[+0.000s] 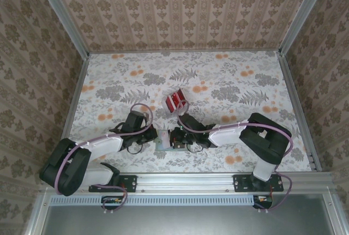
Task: Put the credit cards into the card holder
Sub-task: Insert the credit card into the card slot.
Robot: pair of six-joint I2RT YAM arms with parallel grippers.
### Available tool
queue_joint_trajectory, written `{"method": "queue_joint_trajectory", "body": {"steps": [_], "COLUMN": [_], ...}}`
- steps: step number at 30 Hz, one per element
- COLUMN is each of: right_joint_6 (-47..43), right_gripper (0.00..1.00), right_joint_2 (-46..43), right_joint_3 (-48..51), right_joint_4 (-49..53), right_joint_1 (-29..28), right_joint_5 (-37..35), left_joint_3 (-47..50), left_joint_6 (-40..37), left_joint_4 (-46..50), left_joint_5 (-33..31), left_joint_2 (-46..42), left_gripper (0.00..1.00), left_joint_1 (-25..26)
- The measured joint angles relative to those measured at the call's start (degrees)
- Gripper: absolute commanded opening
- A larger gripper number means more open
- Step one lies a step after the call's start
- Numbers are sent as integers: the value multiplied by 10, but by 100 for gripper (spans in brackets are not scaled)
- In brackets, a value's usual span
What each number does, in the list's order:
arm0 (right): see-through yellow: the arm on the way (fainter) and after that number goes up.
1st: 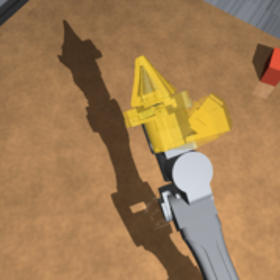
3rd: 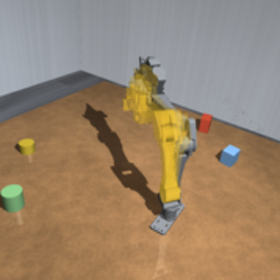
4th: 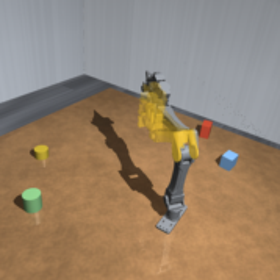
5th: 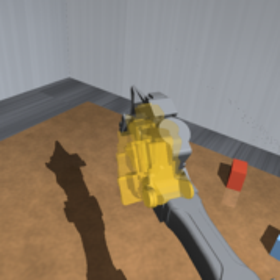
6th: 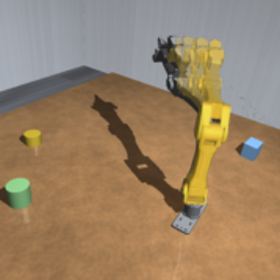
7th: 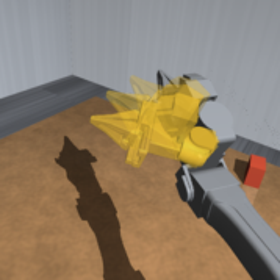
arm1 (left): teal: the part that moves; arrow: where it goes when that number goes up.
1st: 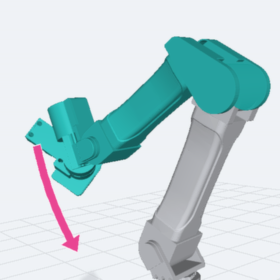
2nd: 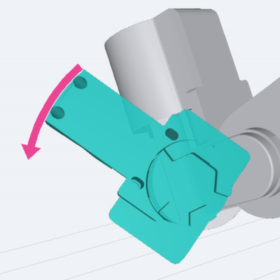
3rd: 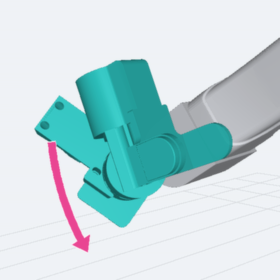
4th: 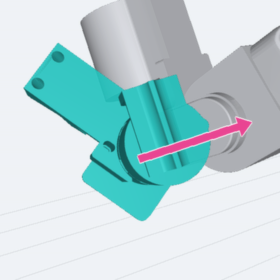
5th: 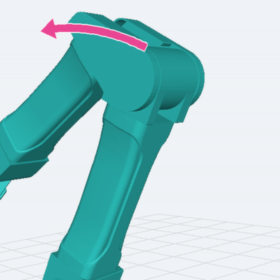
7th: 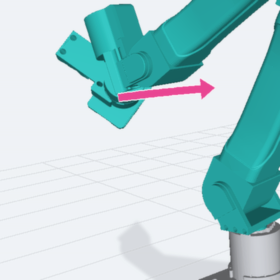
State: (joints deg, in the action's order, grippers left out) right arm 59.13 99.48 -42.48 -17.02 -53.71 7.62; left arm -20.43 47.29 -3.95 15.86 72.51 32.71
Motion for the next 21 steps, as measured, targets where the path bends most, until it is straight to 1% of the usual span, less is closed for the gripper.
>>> {"method": "queue_joint_trajectory", "body": {"steps": [3, 4, 6, 8, 12, 16, 19, 21], "right_joint_6": [0, 0, 0, -2, -10, -37, -60, -77], "right_gripper": [4, 7, 8, 11, 28, 39, 41, 40], "right_joint_2": [6, 7, 8, 8, -2, -32, -42, -44], "right_joint_3": [-7, -8, -13, -16, -19, -22, -29, -37], "right_joint_4": [1, 2, 8, 13, 33, 88, 129, 152], "right_joint_1": [-8, -9, -11, -13, -17, -18, -11, -3], "right_joint_5": [-10, -12, -14, -17, -31, -52, -56, -55], "left_joint_3": [3, 5, 7, 10, 10, 10, 10, 9], "left_joint_6": [5, 7, 9, 11, 12, 12, 12, 12], "left_joint_4": [-4, -6, -9, -13, -13, -12, -12, -12], "left_joint_5": [-5, -7, -10, -12, -14, -14, -13, -12], "left_joint_2": [-3, -3, -5, -7, -9, -9, -8, -5], "left_gripper": [0, 0, 0, 0, 0, 0, 0, 0], "left_joint_1": [3, 4, 6, 7, 8, 14, 14, 14]}}
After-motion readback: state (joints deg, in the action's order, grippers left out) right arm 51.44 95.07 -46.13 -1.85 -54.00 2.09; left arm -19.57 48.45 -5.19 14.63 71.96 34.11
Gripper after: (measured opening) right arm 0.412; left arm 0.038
